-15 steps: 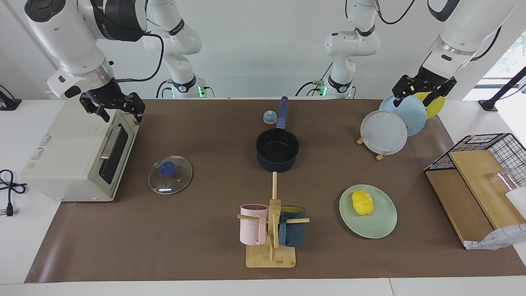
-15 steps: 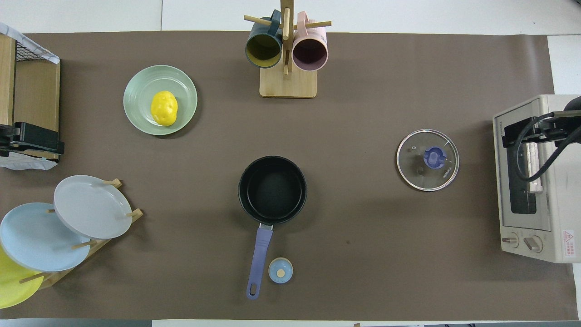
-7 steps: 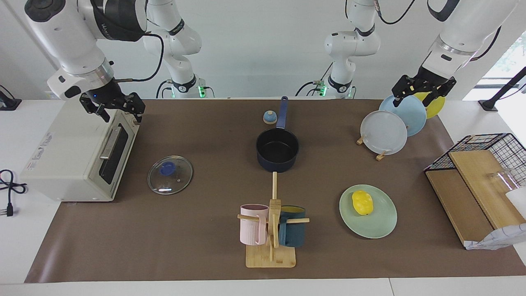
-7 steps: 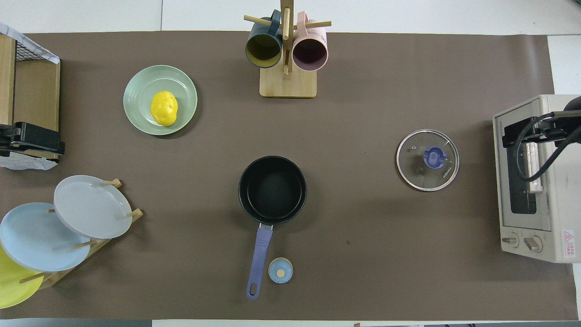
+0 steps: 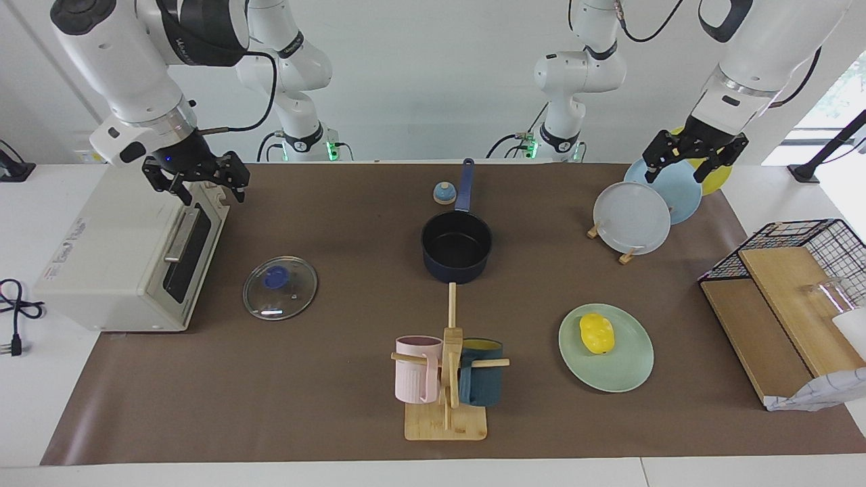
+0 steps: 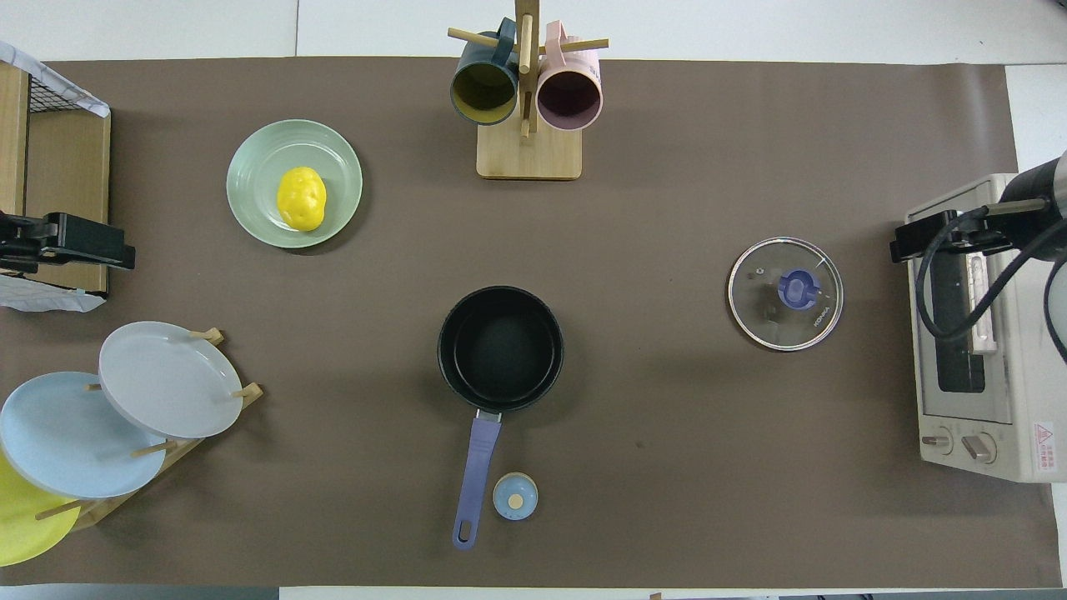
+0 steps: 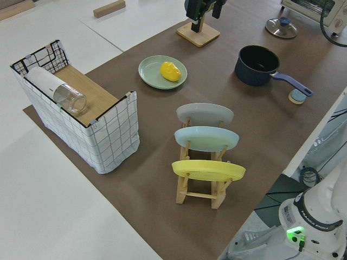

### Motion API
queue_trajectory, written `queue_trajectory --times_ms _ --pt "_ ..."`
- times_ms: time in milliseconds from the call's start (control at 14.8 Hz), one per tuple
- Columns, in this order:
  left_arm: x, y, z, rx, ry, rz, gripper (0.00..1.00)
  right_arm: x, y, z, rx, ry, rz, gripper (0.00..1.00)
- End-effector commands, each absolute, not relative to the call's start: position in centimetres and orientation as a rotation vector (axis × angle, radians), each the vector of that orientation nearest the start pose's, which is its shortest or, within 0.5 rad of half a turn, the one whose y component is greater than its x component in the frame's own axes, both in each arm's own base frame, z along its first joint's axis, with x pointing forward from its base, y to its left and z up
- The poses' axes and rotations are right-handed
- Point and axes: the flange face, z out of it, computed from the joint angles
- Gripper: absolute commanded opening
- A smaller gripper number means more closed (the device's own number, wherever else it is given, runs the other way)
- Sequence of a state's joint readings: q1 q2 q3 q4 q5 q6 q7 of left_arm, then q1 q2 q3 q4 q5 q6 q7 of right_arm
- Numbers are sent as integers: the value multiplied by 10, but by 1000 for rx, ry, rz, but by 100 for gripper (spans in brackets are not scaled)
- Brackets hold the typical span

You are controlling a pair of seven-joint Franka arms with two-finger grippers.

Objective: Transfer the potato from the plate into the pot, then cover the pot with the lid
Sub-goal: 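Reach the left gripper to the potato while the right gripper reaches the lid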

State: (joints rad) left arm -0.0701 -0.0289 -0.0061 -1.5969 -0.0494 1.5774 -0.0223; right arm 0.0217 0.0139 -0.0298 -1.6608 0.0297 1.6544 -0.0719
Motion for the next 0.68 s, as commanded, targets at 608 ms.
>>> queue_trajectory --times_ms 608 --pt "692 -119 438 -3161 123 -69 100 553 34 377 -3073 -434 -101 100"
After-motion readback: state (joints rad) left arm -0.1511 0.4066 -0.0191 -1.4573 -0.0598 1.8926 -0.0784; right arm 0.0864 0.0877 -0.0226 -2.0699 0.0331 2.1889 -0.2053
